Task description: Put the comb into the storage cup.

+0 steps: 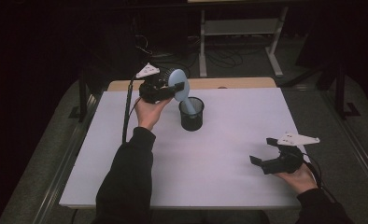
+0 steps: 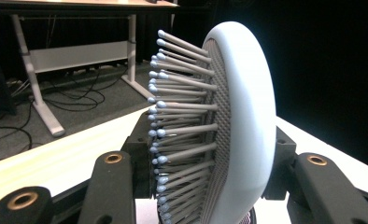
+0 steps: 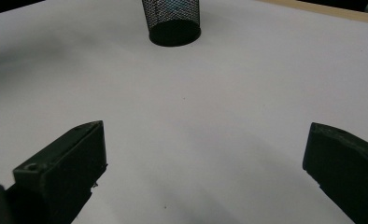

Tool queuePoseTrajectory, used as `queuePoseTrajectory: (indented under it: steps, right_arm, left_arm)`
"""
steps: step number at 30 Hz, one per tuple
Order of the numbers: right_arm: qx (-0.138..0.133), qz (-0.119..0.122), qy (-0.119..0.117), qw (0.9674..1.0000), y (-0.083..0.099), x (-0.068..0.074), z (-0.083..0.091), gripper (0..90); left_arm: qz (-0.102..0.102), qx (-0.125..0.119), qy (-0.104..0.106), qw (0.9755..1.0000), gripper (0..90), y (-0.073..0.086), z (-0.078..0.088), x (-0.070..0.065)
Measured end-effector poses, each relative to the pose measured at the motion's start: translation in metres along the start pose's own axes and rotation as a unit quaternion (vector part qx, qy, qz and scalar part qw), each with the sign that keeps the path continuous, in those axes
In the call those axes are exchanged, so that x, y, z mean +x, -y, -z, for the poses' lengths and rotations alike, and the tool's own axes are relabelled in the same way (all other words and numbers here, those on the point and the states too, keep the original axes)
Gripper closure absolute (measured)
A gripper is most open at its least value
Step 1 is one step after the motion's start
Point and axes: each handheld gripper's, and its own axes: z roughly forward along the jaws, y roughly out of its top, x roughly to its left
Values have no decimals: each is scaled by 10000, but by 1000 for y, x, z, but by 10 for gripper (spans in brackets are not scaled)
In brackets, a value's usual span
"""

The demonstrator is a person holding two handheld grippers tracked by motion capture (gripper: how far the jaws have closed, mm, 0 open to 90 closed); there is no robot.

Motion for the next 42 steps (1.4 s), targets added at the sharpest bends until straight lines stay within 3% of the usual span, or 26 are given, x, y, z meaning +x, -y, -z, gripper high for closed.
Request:
queuePoseTrajectory:
  steps: [19,26,33,38,42]
  right_arm:
    - [-82,-16,53,10000,3,0,6,0]
    - [-118,-41,59,9999,5,-1,9,0]
    - [-92,-28,59,9999,5,-1,8,0]
    - [-98,-25,62,9999,5,-1,9,0]
    - [-85,-40,91,9999,6,-3,9,0]
  left_arm:
    - [637,-198,-26,9978,508,28,1,17]
    - [752,-235,-73,9969,502,36,3,21]
    - [788,-240,-74,9966,492,39,7,23]
    - [539,-154,-152,9983,472,37,8,18]
    - [495,-93,-186,9986,448,36,8,15]
